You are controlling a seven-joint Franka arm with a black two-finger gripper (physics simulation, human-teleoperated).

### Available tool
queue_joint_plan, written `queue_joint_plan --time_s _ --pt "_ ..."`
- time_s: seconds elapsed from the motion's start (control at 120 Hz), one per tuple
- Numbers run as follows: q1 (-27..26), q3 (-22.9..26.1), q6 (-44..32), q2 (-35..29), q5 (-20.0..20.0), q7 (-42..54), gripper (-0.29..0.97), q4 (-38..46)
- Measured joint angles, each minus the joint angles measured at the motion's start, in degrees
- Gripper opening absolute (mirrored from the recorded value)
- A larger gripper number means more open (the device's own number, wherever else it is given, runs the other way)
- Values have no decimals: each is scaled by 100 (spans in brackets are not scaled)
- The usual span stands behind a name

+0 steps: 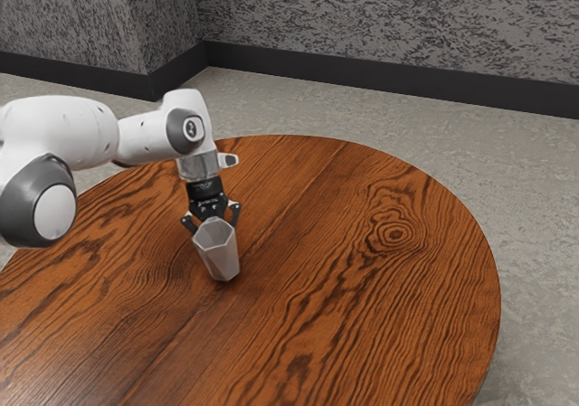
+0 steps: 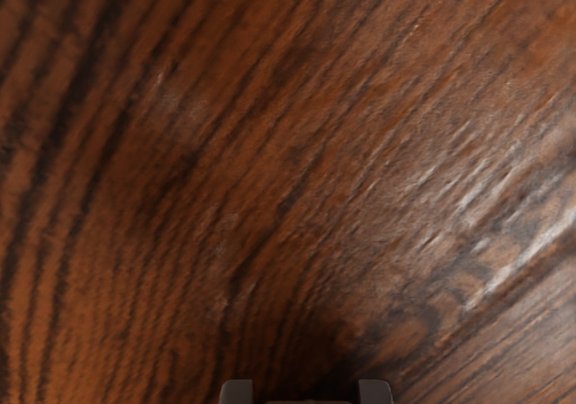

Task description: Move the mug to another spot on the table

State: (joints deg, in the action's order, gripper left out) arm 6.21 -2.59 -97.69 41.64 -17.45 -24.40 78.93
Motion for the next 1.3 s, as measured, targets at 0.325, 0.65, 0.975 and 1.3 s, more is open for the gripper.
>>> queue_joint_plan --time_s 0.325,0.65,0.975,1.3 --pt "-5 35 -266 34 -6 -32 -4 135" --pt "-6 31 -389 61 -67 -2 50 142" --pt "-6 17 -939 111 -22 111 64 115" --pt "17 -153 -1349 82 158 289 67 0"
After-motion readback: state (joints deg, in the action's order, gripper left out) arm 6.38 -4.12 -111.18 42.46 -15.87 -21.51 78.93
